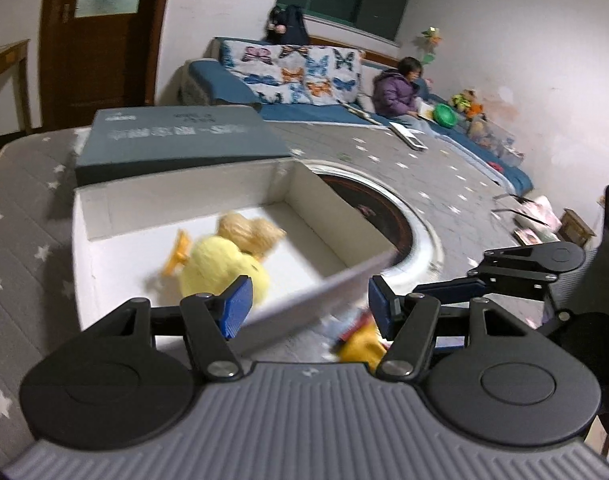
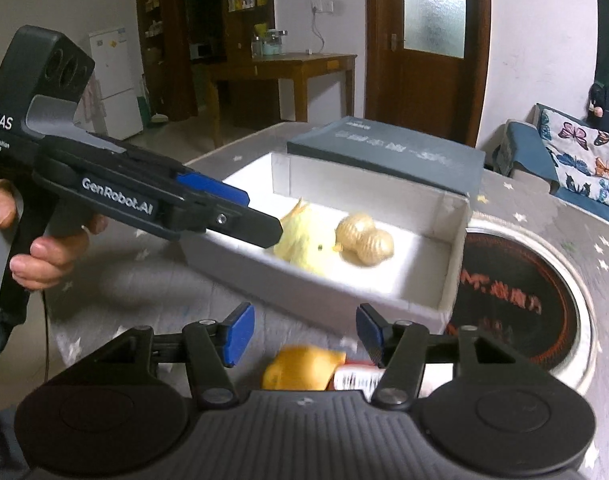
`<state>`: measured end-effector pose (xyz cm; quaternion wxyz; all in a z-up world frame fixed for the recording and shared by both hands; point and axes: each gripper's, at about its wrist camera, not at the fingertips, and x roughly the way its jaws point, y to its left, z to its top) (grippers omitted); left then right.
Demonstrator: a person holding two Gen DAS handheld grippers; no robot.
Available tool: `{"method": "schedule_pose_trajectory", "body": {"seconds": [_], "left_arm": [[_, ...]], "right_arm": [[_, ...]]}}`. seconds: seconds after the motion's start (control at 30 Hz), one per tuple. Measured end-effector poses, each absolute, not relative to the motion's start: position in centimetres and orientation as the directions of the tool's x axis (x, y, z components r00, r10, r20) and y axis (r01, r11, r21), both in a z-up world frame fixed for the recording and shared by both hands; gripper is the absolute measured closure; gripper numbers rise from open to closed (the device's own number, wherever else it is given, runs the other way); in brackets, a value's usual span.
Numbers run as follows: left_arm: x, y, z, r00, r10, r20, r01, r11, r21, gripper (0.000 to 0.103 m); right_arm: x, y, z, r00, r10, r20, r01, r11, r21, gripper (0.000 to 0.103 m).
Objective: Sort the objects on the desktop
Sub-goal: 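Grasp the orange duck toy with the right gripper and lift it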
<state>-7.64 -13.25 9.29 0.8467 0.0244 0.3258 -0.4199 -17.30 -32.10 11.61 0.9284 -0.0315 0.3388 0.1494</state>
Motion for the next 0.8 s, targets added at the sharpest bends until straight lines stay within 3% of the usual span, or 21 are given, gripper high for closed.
{"method": "schedule_pose_trajectory", "body": {"seconds": [0.43,0.8], "left_arm": [[-9.4,-16.6,5.6,0.306,-0.712,-0.632,0.794,0.557,-0.244,0.04],[-7.7,-18.3,2.9,0.244,-0.687,-0.685,0.777,0.561,-0.285,0.04]], "right_arm": [[-21.2,-32.0,8.5,0.678,0.261,-0.687,-0.279,0.956,0.087,0.045],[-21.8,-31.4,6.4,0.65,0.237,-0.722,-0.272,0.96,0.07,0.055]]}}
